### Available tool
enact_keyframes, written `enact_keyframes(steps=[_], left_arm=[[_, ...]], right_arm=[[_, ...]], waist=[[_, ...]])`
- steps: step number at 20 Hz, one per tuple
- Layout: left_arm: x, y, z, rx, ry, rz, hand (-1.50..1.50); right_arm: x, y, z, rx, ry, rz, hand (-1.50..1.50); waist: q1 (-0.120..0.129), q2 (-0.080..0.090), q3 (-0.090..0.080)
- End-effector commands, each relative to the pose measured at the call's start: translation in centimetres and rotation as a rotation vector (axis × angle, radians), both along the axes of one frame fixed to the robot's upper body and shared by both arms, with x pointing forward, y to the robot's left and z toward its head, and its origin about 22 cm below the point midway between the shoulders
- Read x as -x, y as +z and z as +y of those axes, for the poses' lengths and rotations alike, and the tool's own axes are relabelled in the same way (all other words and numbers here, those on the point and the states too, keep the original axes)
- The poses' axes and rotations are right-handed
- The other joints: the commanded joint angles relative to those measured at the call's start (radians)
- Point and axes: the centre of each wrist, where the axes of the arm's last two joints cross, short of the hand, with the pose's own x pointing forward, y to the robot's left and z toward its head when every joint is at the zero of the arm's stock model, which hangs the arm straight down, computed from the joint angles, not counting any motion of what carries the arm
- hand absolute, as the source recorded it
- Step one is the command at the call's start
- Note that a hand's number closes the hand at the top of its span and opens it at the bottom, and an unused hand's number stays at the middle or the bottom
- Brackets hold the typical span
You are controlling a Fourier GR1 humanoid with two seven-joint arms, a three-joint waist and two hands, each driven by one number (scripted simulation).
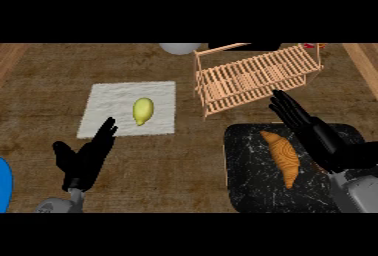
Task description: Pick the croissant from the tray and place it in the tiered shelf
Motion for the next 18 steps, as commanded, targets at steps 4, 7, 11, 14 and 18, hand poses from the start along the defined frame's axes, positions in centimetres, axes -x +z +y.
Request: enact_keyframes(steps=[4,7,11,14,18], left_arm=[[1.1,-0.7,2.6,-0.074,0.151,0.092,0.00],[1.7,-0.9,4.6,-0.087,0.198,0.126,0.00],[0.4,0.4,4.3,-0.078,0.171,0.168,0.00],[-0.2,1.4,4.3,-0.065,0.162,0.187,0.00],[0.0,0.3,2.9,-0.073,0.172,0.166,0.00]], right_arm=[[-0.6,7.6,-8.7,0.278,-0.280,-0.296,1.50],[0.6,10.1,-16.3,0.795,-0.541,-0.228,1.50],[2.5,6.0,-18.8,0.578,-0.684,-0.107,-1.50],[4.3,6.9,-20.4,0.540,-0.554,-0.172,-1.50],[4.7,7.6,-19.3,0.584,-0.359,-0.135,-1.50]], waist=[[-0.018,-0.005,0.022],[-0.060,0.009,0.004],[0.002,0.007,0.023],[0.004,0.005,0.023],[0.004,0.005,0.022]])
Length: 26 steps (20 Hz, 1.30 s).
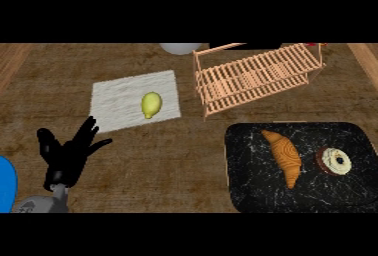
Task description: Pick the croissant from the tray and place it in the tiered shelf
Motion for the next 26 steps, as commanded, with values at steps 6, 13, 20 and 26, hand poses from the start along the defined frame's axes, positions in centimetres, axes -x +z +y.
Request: enact_keyframes(steps=[6,13,20,26], left_arm=[[-0.3,0.7,0.9,-0.024,0.032,0.067,0.00],[1.3,0.4,1.1,-0.023,0.013,0.059,0.00],[-0.3,0.0,-0.5,-0.013,-0.021,0.062,0.00],[-1.1,-0.8,0.3,-0.029,0.011,0.064,0.00]], right_arm=[[1.4,5.4,4.5,0.113,0.221,0.172,-1.50],[3.2,9.3,11.4,0.264,0.155,0.298,-1.50],[2.6,8.4,17.0,0.357,-0.044,0.287,-1.50],[0.1,5.2,20.4,0.429,-0.089,0.396,-1.50]], waist=[[0.001,0.002,-0.004],[0.007,0.000,-0.005],[0.038,0.010,-0.004],[0.040,0.012,-0.004]])
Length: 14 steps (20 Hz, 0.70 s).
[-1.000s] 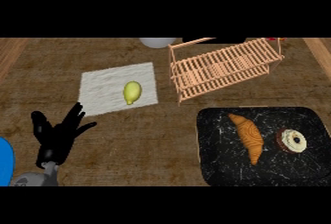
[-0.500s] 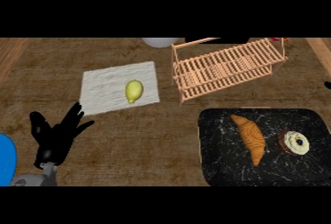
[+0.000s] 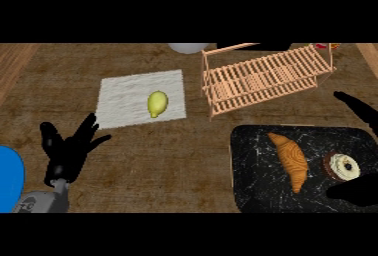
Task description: Pick the croissant from the tray and place it in the tiered shelf
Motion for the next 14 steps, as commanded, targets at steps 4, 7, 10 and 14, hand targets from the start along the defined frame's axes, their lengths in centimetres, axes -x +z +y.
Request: enact_keyframes(steps=[4,7,10,14], left_arm=[[0.7,-0.3,-0.1,-0.002,0.003,0.049,0.00],[0.4,-1.1,1.6,-0.001,0.012,0.053,0.00],[2.2,-1.9,3.0,-0.017,0.014,0.050,0.00],[1.0,-0.8,-0.9,-0.002,0.015,0.048,0.00]], right_arm=[[-1.4,-3.0,4.6,0.128,0.002,0.106,-1.50],[-2.5,-2.3,4.5,0.158,-0.004,0.136,-1.50],[-1.0,-4.8,5.6,0.168,-0.044,0.147,-1.50],[-1.0,-4.1,6.9,0.204,-0.092,0.120,-1.50]], waist=[[-0.005,0.002,-0.003],[-0.012,0.002,-0.003],[-0.018,0.000,-0.003],[-0.020,-0.001,-0.003]])
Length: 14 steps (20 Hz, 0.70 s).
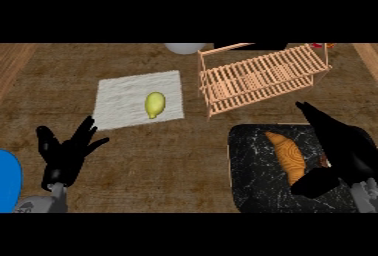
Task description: Pick the croissant from the tray and place it in the tiered shelf
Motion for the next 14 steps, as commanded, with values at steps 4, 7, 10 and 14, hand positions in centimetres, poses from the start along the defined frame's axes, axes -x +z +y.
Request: enact_keyframes(steps=[4,7,10,14], left_arm=[[0.0,-2.0,-0.3,-0.024,0.013,0.046,0.00],[1.0,-2.0,-1.2,-0.012,0.017,0.035,0.00],[0.6,-1.0,-0.3,-0.009,-0.004,0.055,0.00],[1.2,-0.7,-1.0,0.000,-0.008,0.049,0.00]], right_arm=[[0.1,-3.3,1.8,0.071,-0.049,0.011,-1.50],[-0.2,-2.8,2.0,0.071,-0.054,-0.007,-1.50],[0.7,-4.5,1.9,0.071,-0.053,0.009,-1.50],[-1.8,-4.7,0.5,0.108,-0.084,0.012,-1.50]], waist=[[-0.006,0.006,-0.005],[-0.005,0.004,-0.005],[-0.006,0.004,-0.005],[-0.001,0.004,-0.005]])
